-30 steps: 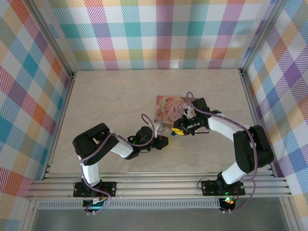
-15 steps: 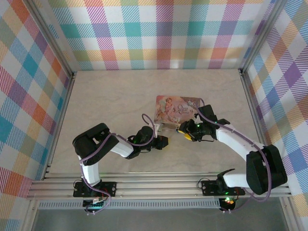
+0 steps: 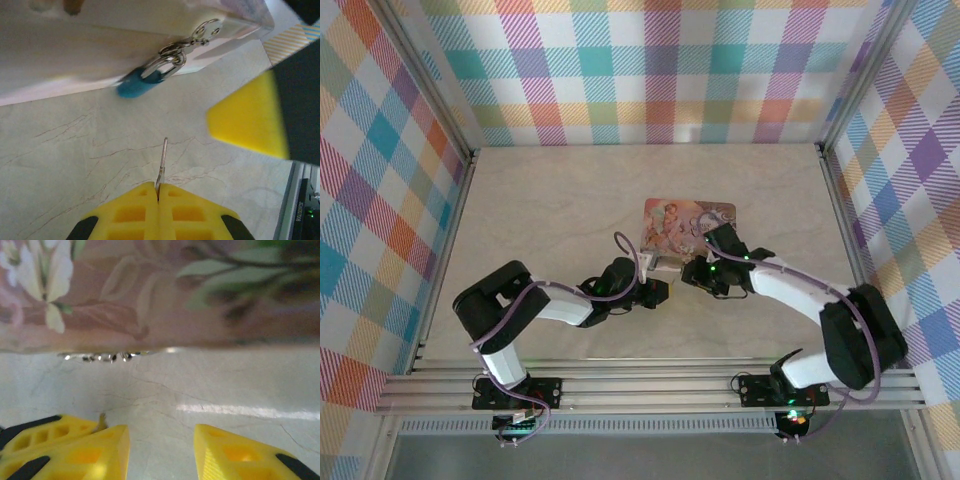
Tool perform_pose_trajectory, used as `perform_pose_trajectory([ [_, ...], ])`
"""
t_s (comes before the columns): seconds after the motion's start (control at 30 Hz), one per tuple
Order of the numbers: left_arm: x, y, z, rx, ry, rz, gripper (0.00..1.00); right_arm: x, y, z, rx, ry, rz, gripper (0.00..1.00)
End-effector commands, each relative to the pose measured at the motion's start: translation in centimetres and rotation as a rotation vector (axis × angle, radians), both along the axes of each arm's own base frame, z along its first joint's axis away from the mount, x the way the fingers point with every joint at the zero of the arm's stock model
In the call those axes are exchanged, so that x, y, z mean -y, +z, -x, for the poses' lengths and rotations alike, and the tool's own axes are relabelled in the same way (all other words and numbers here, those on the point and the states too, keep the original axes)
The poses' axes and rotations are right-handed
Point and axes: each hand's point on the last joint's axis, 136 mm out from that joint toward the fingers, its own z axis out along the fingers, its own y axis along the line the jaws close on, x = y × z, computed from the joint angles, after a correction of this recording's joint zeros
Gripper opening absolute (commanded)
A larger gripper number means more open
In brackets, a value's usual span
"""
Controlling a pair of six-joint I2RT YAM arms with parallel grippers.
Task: Unlock the padlock with the key
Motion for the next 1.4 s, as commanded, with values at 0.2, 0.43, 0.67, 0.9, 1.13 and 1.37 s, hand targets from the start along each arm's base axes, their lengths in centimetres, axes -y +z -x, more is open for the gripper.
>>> perform_pose_trajectory([
  [0.2,-0.7,1.2,0.6,0.055,-0.019,-0.04,0.0,-1.5,-0.4,-4.0,0.11,0.015,0.116,0.45],
  [0.43,-1.7,0.8,0.5,0.056,-0.01,-0.052,0.0,-2.0,-0.5,-5.2,0.191,0.019,0.225,0.47],
  [0.67,-2.3,0.5,0.5,0.051,-0.003,-0.05,0.0,-1.7,-1.5,-5.9,0.214,0.016,0.291,0.47],
  [0.9,-2.7,0.1,0.7,0.044,-0.003,-0.058,0.0,-1.7,-1.7,-6.8,0.254,0.009,0.312,0.43],
  [1.13,-2.7,0.0,0.6,0.043,-0.012,-0.058,0.0,-1.8,-1.2,-7.2,0.276,0.024,0.322,0.35],
  [1.37,-2.9,0.1,0.8,0.043,-0.013,-0.058,0.0,-1.6,-1.3,-7.2,0.277,0.041,0.34,0.27],
])
